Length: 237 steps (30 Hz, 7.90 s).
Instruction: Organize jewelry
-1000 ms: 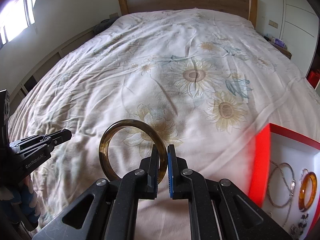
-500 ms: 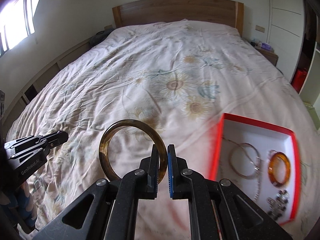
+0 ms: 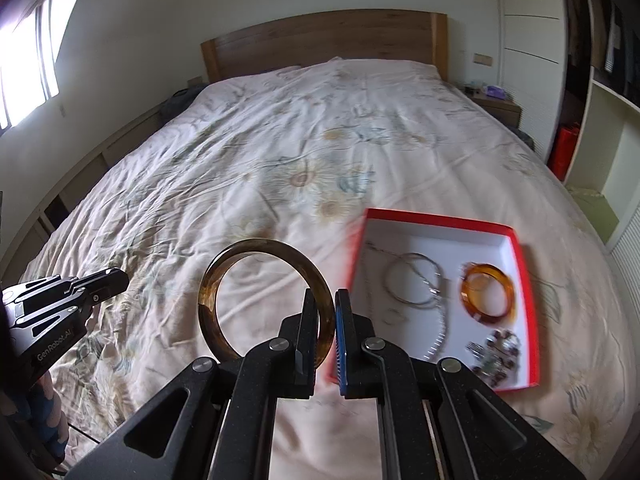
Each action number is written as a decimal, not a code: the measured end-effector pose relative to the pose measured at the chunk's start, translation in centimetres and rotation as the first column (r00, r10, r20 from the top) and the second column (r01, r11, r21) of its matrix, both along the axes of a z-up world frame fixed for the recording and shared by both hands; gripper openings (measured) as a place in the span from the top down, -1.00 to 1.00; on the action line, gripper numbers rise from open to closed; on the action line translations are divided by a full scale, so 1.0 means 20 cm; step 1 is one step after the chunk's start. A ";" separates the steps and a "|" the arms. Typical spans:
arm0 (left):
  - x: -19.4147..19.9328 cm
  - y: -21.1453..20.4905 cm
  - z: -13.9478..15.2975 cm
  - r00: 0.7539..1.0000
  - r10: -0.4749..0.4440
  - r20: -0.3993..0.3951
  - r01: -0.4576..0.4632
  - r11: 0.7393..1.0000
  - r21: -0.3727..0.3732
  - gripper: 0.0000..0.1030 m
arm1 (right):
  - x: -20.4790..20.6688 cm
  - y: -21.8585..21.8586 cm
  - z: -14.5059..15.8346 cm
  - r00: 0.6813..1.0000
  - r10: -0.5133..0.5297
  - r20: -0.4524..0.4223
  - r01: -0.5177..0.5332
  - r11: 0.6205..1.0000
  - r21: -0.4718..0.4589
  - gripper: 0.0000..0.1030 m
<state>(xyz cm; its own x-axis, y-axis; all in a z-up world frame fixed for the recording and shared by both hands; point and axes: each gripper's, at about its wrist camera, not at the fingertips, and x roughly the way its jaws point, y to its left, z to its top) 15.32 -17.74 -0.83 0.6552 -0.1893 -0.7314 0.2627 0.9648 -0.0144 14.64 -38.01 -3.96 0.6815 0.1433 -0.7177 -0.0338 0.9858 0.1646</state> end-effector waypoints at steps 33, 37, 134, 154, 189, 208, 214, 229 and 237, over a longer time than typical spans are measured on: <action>0.21 -0.96 -0.22 0.948 -0.300 -0.107 0.305 0.952 0.034 0.94 | 0.09 -0.81 -0.26 0.976 -0.208 -0.056 0.209 0.978 0.005 0.85; 0.28 -1.02 -0.30 0.939 -0.308 -0.154 0.312 0.950 0.004 0.94 | 0.22 -0.82 -0.29 0.981 -0.184 -0.067 0.184 0.983 -0.017 0.85; -0.36 0.02 -0.03 0.999 -0.001 -0.051 0.001 1.000 0.002 0.25 | -0.46 0.09 0.00 0.995 -0.042 -0.095 0.034 0.996 -0.087 -0.34; -0.38 0.02 -0.02 0.999 0.015 -0.028 -0.015 1.000 0.009 0.25 | -0.46 0.08 -0.01 0.995 -0.043 -0.085 0.031 0.991 -0.133 -0.44; -0.28 -0.11 -0.14 0.996 0.033 -0.088 -0.028 0.998 0.063 0.24 | -0.39 -0.09 -0.10 0.990 -0.101 -0.102 0.073 0.966 -0.248 -0.69; -0.24 -0.17 -0.21 0.992 0.019 -0.126 -0.009 0.997 0.083 0.24 | -0.35 -0.12 -0.17 0.987 -0.088 -0.131 0.057 0.974 -0.220 -0.69; -0.24 -0.17 -0.22 0.991 0.022 -0.133 -0.012 0.997 0.079 0.24 | -0.35 -0.11 -0.17 0.989 -0.076 -0.125 0.049 0.977 -0.206 -0.69; -0.26 -0.16 -0.20 0.991 0.034 -0.127 -0.025 0.997 0.071 0.24 | -0.36 -0.12 -0.16 0.988 -0.073 -0.138 0.043 0.978 -0.206 -0.69; -0.26 -0.13 -0.20 0.990 0.054 -0.128 -0.046 0.997 0.067 0.24 | -0.37 -0.13 -0.17 0.986 -0.081 -0.148 0.049 0.976 -0.213 -0.69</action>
<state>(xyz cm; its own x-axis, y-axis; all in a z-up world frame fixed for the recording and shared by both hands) 10.05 -20.39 -4.87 0.5612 -0.1087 -0.8205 0.2138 0.9767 0.0169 7.28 -40.63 -7.38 0.5622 -0.0608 -0.8248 0.0412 0.9981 -0.0455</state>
